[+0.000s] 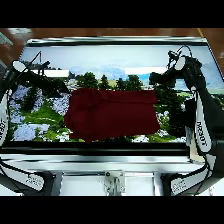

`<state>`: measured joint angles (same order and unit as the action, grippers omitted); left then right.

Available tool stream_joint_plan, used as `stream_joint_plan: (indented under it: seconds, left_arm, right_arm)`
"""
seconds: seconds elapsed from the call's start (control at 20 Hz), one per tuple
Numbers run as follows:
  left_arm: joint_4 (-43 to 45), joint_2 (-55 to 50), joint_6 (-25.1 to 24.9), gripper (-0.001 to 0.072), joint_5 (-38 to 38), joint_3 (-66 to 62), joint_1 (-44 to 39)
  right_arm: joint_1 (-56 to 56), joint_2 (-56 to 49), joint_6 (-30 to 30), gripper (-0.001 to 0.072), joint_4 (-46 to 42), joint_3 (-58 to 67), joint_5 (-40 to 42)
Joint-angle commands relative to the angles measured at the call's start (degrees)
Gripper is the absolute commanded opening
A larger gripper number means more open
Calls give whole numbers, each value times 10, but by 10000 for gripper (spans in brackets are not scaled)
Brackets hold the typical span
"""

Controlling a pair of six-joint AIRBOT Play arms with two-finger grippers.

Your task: Fold the shirts.

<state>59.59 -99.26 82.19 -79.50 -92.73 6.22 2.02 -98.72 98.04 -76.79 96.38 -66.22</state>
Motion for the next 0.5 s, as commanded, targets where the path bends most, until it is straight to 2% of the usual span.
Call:
stream_joint_plan:
  seconds: [0.0,0.1,0.25,0.35,0.45]
  left_arm:
    - [64,11,17,638,-105,-1,30]
    - [77,41,8,637,-142,10,60]
    - [77,107,-10,639,-133,118,78]
    - [47,152,-27,669,-84,249,74]
    - [-29,188,-54,669,-1,375,75]
  right_arm:
    - [-25,41,-67,571,-20,1,-79]
    - [-62,71,-86,570,-67,0,-173]
    - [-133,87,-106,570,-41,-25,-283]
    - [-166,99,-108,570,11,-71,-291]
    - [-180,106,-109,571,50,-117,-269]
